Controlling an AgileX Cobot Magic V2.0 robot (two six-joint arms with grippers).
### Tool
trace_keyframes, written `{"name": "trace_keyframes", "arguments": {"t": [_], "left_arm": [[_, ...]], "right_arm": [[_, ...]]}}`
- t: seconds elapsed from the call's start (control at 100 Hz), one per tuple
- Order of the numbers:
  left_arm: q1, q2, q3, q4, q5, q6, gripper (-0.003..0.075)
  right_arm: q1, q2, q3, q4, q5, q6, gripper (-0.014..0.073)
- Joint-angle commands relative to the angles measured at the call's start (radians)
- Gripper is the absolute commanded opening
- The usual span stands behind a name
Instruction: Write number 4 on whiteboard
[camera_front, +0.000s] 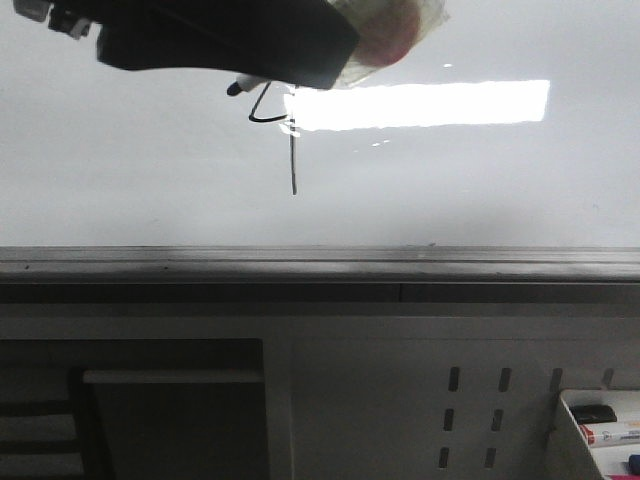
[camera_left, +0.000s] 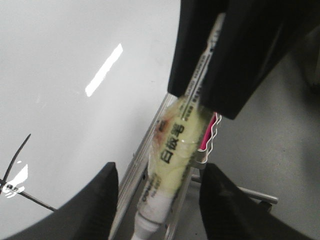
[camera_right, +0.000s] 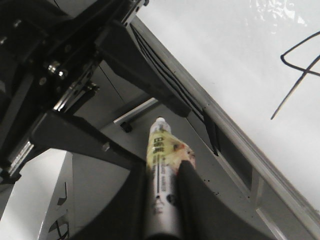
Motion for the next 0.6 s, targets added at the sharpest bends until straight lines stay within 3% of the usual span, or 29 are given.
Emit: {"name": "trace_keyframes", "arguments": {"t": [0.0, 0.14, 0.48, 0.59], "left_arm": [[-0.010, -0.014, -0.037, -0.025, -0.020, 0.001, 0.0262], [-0.010, -0.012, -0.037, -0.025, -0.020, 0.014, 0.0206], [-0.010, -0.012, -0.037, -0.029, -0.020, 0.025, 0.0202], [-0.010, -0.012, -0.037, -0.029, -0.020, 0.025, 0.0144]], "right_arm": [[-0.005, -0.011, -0.036, 0.041, -0.004, 0.001, -0.0043], [-0.005, -0.011, -0.036, 0.041, 0.011, 0.001, -0.0044], [-0.005, -0.011, -0.036, 0.041, 0.042, 0.001, -0.0044], [-0.005, -0.011, -0.036, 0.041, 0.043, 0.001, -0.0045]]}}
